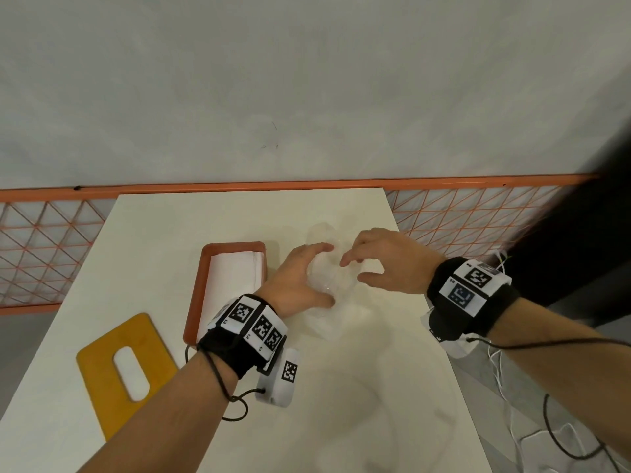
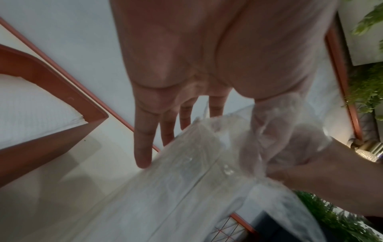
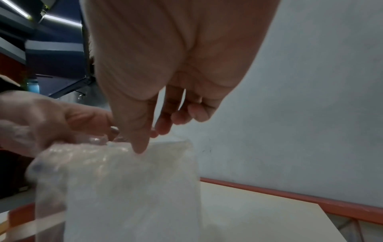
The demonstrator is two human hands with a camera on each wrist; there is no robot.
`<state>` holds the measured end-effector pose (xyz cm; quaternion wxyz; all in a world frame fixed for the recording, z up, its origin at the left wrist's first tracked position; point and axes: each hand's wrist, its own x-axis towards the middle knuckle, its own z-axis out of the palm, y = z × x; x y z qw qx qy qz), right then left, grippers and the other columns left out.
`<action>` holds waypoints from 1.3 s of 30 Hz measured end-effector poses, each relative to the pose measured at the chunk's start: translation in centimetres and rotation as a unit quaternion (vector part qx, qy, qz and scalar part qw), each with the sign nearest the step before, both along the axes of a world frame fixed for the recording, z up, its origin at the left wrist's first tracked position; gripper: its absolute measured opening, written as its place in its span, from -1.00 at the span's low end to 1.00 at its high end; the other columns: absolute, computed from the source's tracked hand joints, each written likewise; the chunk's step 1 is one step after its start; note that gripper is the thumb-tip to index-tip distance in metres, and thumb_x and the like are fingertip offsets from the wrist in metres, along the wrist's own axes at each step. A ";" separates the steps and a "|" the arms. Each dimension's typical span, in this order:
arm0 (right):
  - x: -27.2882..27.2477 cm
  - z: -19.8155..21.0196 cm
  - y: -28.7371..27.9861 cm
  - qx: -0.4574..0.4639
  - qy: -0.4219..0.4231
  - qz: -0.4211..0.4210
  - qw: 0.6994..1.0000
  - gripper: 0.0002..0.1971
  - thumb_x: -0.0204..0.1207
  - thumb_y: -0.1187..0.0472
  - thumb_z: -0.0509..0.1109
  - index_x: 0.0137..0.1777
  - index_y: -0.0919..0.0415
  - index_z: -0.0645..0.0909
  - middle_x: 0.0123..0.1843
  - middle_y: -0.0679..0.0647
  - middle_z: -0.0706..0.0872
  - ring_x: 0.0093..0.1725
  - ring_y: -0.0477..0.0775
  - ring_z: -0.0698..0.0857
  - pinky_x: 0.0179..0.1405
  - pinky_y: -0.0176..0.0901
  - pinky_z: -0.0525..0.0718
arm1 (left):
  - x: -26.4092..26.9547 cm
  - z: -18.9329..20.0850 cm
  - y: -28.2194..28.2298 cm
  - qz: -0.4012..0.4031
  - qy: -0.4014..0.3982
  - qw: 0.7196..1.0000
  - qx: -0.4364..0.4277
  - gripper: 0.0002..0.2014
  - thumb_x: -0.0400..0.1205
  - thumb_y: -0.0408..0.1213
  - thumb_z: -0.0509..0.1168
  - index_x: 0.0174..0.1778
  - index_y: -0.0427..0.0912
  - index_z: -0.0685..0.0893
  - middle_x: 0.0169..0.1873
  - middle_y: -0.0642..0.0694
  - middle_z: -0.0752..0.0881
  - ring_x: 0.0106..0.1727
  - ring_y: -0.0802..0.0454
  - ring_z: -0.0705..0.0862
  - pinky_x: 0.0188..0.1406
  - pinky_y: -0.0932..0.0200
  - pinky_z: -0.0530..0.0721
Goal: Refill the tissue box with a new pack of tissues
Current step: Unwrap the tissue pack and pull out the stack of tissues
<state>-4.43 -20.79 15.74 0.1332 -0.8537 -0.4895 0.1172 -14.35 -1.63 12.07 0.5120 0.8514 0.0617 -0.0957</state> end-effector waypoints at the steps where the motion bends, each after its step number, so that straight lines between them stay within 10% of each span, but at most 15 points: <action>1: -0.2 -0.1 0.1 0.015 0.001 0.009 1.000 -0.72 0.50 0.19 0.45 0.20 0.00 0.73 0.04 -0.03 0.66 -0.01 -0.06 0.52 0.03 -0.27 0.41 | 0.0 -0.1 0.1 -0.007 -0.008 1.000 0.000 -0.22 0.36 -0.39 0.53 0.47 0.17 0.44 0.46 0.03 0.35 0.40 0.12 0.39 0.16 0.49 0.35; 6: -1.0 -0.2 0.2 0.039 -0.013 0.036 0.999 -0.88 0.52 0.14 0.44 -0.06 0.07 0.81 -0.05 -0.05 0.81 -0.05 0.05 0.69 0.01 -0.05 0.63 | -0.5 -0.3 0.4 0.006 -0.048 0.999 -0.002 -0.57 0.43 -0.55 0.34 0.08 0.05 0.71 0.36 0.05 0.39 0.38 0.17 0.39 0.11 0.58 0.34; 16: -1.1 0.2 -0.1 -0.037 0.014 0.001 0.999 -0.66 0.53 0.24 0.35 0.28 -0.02 0.63 -0.08 -0.07 0.75 -0.19 -0.02 0.70 -0.06 -0.18 0.64 | -0.4 -0.9 0.3 0.099 -0.062 0.993 0.032 -0.83 0.46 -0.26 0.50 -0.35 -0.03 0.62 0.24 -0.04 0.53 0.24 0.09 0.52 0.23 0.30 0.41; 28: -0.8 -0.8 0.9 -0.068 -0.039 0.000 0.997 -0.61 0.56 0.22 0.41 0.38 -0.02 0.60 0.29 0.02 0.54 -0.15 0.06 0.63 -0.05 -0.03 0.63 | -0.2 -0.7 0.8 0.040 -0.053 0.997 0.042 -0.70 0.33 -0.32 0.59 -0.13 -0.04 0.64 0.27 -0.04 0.51 0.24 0.00 0.56 0.34 0.14 0.53; 39: -1.1 -1.4 0.2 -0.030 -0.045 0.003 0.999 -0.68 0.54 0.19 0.44 0.29 0.00 0.68 0.33 -0.04 0.65 -0.01 0.08 0.73 -0.04 0.07 0.72 | 0.0 -1.2 1.7 0.016 -0.067 0.997 0.039 -0.75 0.42 -0.35 0.54 -0.10 -0.04 0.64 0.23 -0.05 0.55 0.21 0.12 0.55 0.10 0.58 0.39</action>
